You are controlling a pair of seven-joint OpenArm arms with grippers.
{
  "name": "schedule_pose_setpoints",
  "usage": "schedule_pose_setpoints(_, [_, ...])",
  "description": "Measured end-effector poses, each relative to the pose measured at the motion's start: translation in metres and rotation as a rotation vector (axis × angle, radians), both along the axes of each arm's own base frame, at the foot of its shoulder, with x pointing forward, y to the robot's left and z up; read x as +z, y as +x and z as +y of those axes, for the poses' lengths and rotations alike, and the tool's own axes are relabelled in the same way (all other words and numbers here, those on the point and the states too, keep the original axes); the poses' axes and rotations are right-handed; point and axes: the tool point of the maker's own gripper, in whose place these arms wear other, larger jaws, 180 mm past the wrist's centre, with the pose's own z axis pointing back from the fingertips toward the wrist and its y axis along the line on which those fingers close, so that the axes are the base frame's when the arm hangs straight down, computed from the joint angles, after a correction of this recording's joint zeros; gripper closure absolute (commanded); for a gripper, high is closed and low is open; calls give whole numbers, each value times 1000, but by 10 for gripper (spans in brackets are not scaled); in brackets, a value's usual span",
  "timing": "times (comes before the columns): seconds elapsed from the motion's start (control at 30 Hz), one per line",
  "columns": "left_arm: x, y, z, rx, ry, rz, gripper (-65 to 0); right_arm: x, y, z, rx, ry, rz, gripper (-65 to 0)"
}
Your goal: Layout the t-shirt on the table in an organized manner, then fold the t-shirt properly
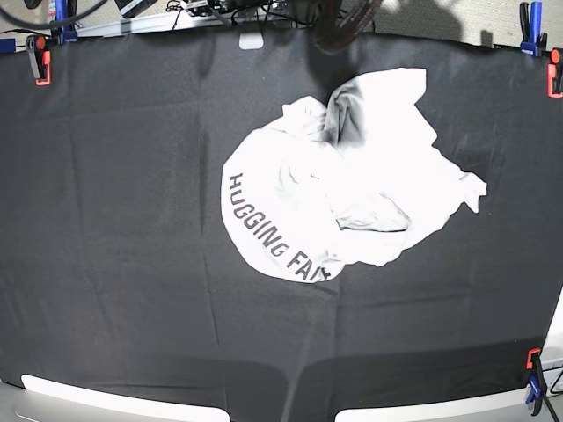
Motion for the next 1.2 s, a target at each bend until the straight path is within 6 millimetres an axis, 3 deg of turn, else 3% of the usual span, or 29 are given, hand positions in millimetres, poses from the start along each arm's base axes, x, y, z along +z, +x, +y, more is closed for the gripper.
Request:
schedule_pose_setpoints(0.2, [1, -4, 0, 2, 1, 4, -267, 0, 0, 0, 0, 0, 0, -242])
schedule_pose_setpoints(0.3, [2, 9, 1, 24, 1, -65, -267, 0, 0, 0, 0, 0, 0, -242])
schedule_pose_setpoints(0.47, [2, 9, 1, 28, 2, -67, -267, 0, 0, 0, 0, 0, 0, -242])
schedule_pose_setpoints(0.9, [1, 59, 5, 49, 17, -219, -267, 0, 0, 0, 0, 0, 0, -242])
schedule_pose_setpoints(1.2, [1, 62, 5, 49, 18, -224, -267, 0, 0, 0, 0, 0, 0, -242])
